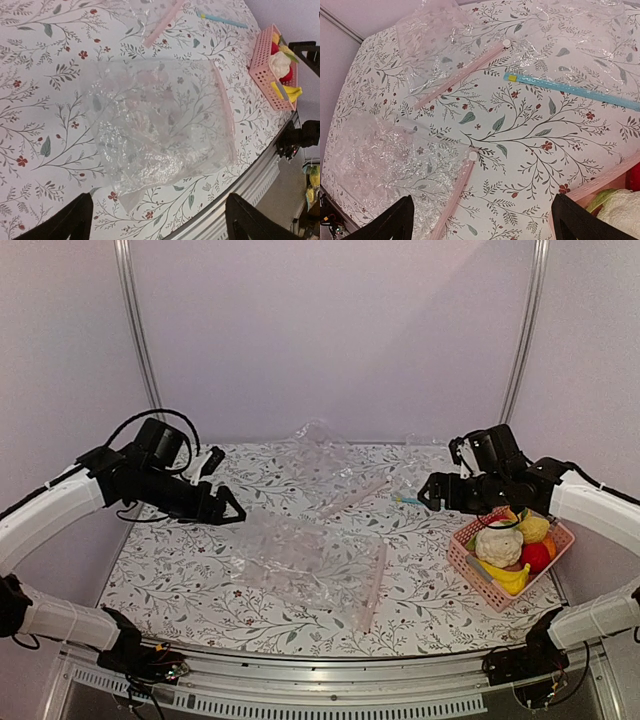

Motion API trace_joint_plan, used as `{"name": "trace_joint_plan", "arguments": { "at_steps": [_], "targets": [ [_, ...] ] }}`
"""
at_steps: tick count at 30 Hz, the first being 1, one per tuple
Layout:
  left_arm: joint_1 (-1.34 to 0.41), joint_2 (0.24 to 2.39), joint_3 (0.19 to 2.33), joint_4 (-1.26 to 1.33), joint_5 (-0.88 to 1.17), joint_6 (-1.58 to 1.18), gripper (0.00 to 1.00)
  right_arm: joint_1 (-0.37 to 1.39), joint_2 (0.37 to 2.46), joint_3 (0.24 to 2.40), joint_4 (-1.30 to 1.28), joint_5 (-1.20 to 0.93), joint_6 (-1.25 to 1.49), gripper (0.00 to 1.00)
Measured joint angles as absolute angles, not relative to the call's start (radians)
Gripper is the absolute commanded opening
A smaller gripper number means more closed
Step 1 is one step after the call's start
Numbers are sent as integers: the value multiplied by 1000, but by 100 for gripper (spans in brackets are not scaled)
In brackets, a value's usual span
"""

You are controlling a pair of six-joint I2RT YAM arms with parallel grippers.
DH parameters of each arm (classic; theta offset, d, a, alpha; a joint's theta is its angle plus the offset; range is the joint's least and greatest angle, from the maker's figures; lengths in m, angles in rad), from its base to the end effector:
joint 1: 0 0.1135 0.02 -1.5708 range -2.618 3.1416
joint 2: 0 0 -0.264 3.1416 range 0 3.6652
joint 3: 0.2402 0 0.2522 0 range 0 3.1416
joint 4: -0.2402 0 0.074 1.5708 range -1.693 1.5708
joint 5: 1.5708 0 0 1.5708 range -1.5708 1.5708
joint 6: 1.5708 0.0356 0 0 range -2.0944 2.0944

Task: Place the food in the zip-top bag and seal the zipper
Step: Pick up the zipper food storage bag at the center of the board.

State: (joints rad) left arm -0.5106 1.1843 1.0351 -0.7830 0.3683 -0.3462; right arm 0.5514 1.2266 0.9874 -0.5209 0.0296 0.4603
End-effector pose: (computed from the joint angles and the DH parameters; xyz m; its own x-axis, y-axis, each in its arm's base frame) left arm 0.1992 -0.1263 0.2949 -0.8772 0.1285 -0.4626 0.3673 0.8001 -0.4742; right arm 0.2242 0.1366 0.2868 -0.7503 0.0598 -0.6584 -0.1921 0.9332 0.3037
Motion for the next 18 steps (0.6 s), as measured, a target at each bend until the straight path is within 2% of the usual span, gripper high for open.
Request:
{"name": "trace_joint_plan", "arguments": {
  "at_steps": [6,18],
  "targets": [
    [-506,1276,1081,-736,249,-383,99,607,1262,987,-504,26,484,96],
    [-495,1625,1121,-546,211,-439,99,627,1298,970,-459,35,560,99]
  ]
}}
